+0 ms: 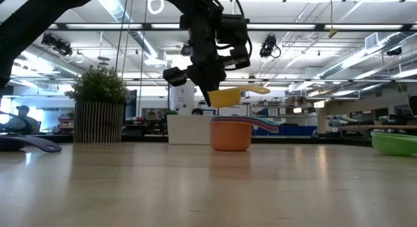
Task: Nest measuring cups in basket
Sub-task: Stack the yellow measuring cup on top of the light blue measuring cup
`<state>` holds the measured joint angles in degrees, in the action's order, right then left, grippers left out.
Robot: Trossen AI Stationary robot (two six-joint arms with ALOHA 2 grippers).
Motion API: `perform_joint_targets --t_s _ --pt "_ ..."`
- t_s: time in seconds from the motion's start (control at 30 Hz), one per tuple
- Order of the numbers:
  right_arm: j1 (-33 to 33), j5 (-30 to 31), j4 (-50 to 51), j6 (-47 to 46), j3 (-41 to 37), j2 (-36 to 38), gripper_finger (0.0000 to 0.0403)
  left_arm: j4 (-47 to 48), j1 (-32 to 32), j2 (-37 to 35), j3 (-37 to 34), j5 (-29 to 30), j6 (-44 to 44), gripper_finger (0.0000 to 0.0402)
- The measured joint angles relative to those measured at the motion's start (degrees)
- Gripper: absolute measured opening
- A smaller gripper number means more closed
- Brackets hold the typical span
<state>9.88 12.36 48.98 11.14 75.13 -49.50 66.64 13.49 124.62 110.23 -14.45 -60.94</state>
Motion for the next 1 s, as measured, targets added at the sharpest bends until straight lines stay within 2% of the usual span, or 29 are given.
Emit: perform_joint_targets --t_s 0.13,0.77,1.0 --pt "0.01 0.0 0.01 0.01 0.0 0.0 0.0009 -0.08 0.46 0.02 -0.01 1.32 -2.96 0.0015" --pt "0.01 -0.07 0.01 2.09 0.0 0.0 0.0009 -2.67 0.47 0.11 -0.03 0.83 -1.19 0.0047" --pt "0.01 -0.09 0.01 2.56 0.0 0.0 0.0009 -2.55 0.47 0.11 -0.06 0.89 -1.4 0.0012"
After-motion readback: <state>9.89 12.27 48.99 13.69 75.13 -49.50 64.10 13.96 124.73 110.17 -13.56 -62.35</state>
